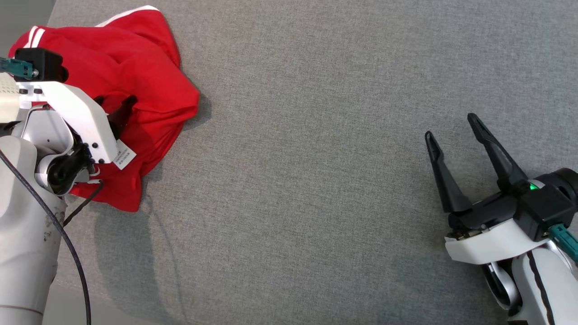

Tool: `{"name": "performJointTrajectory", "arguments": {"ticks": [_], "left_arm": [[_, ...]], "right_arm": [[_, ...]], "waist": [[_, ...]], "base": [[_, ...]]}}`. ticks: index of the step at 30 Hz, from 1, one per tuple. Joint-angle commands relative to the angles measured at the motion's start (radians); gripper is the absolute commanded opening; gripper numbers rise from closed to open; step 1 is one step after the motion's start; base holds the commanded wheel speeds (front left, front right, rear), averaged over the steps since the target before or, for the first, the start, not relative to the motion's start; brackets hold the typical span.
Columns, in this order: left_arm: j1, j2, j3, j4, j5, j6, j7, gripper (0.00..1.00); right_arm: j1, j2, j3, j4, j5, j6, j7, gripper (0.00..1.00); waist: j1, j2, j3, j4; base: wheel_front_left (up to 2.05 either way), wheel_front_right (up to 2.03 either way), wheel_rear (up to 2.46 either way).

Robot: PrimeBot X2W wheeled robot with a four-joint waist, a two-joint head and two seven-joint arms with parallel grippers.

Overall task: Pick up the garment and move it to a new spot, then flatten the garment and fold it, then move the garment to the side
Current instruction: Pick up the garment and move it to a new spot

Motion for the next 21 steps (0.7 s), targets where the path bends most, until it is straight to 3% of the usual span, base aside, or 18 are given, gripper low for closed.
{"name": "performJointTrajectory", "arguments": {"ticks": [1,2,8,15,21], "left_arm": [[-0.007,0.009,-0.007,0.006,-0.007,-0.002,0.005,0.16],[-0.008,0.010,-0.014,0.006,-0.008,-0.002,0.005,0.00],[-0.024,0.047,-0.034,-0.001,0.015,-0.001,-0.060,0.00],[-0.027,0.053,-0.024,-0.009,0.023,0.000,-0.142,0.00],[-0.023,0.058,0.003,-0.066,0.019,0.028,-0.217,0.00]], "right_arm": [[-0.009,-0.003,0.000,0.004,-0.004,0.000,-0.005,1.00],[-0.009,-0.002,0.004,0.005,-0.005,0.000,-0.005,1.00],[-0.004,0.004,0.005,0.015,0.001,0.000,-0.005,1.00],[0.020,0.024,0.004,0.043,0.009,0.000,-0.005,1.00],[0.041,0.056,0.007,0.065,0.016,0.000,-0.005,1.00]], "waist": [[0.0000,0.0000,0.000,-0.001],[0.0000,0.0000,0.000,-0.002],[0.0000,0.0000,-0.023,0.003],[0.0000,0.0000,-0.106,0.016],[0.0000,0.0000,-0.187,0.018]], "base": [[0.00,0.00,0.00],[0.00,0.00,0.00],[0.00,0.00,0.00],[0.00,0.00,0.00],[0.00,0.00,0.00]]}}
